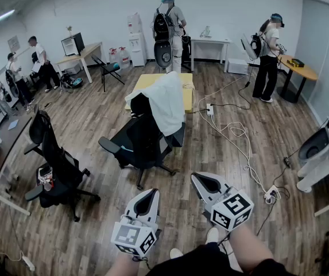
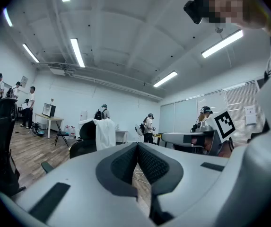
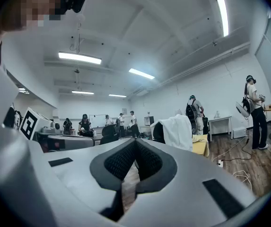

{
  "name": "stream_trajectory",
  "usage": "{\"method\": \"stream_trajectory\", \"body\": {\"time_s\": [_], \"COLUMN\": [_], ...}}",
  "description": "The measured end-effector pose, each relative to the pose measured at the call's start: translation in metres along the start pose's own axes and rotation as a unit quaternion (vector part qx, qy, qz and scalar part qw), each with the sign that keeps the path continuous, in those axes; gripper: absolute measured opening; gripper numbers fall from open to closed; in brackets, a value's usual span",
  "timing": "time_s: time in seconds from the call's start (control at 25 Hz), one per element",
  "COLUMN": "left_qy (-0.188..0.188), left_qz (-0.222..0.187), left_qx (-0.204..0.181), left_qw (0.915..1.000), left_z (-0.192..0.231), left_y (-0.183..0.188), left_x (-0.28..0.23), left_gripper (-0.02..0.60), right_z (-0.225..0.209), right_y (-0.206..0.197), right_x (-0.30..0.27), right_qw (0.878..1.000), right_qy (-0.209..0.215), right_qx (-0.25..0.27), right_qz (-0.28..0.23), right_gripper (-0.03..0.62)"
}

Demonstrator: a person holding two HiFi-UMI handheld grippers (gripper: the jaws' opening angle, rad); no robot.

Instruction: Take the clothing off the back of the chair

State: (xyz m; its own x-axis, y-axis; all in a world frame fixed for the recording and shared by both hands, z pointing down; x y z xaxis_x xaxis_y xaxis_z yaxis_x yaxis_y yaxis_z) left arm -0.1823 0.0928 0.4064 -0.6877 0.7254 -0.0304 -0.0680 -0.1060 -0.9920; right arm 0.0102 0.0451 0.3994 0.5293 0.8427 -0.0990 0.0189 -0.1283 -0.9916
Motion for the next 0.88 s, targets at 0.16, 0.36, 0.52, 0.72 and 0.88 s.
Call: {"method": "stream_trajectory", "body": {"time_s": [0.16,0.36,0.52,0.72,0.88], "left_qy": [0.0,-0.001,-0.003,-0.005,-0.008], "left_qz": [0.001,0.001,0.001,-0.001,-0.003], "left_qx": [0.001,0.0,-0.002,-0.001,-0.001], "left_qw": [1.0,1.0,1.0,1.0,1.0], "left_z": [-0.0017,-0.0029,-0.0058,-0.0053,-0.0057], "left_y": [-0.0009,-0.001,0.0009,0.0003,0.0012], "left_x": [0.0018,0.0002,-0.0003,0.0002,0.0001], "left_gripper": [0.015,0.016,0.017,0.016,0.016], "right_z": [0.0013,-0.0001,-0.0004,0.0009,0.0011], "right_y": [0.0001,-0.0004,0.0009,0.0006,0.0019], "right_x": [0.0021,0.0024,0.0057,0.0064,0.0071], "right_qw": [1.0,1.0,1.0,1.0,1.0], "right_qy": [-0.001,0.0,0.001,0.003,0.0], "right_qx": [0.0,-0.001,-0.001,0.0,0.003], "right_qz": [-0.001,-0.002,-0.004,-0.005,-0.005], "right_gripper": [0.012,0.012,0.012,0.014,0.014]}}
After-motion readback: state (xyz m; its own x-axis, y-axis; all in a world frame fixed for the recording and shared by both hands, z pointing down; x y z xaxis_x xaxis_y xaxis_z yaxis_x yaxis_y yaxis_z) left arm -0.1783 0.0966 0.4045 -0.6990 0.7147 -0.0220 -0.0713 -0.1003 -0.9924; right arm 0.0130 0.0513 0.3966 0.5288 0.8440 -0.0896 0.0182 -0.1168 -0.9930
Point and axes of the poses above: the fingertips, and each gripper's own axes: x backward along the fingers, z to its left, y out of its top, the point moved 7 cm from there along x, backward along the fingers, and after that the axes turned 13 degrees about -y, right-handed, at the moved point
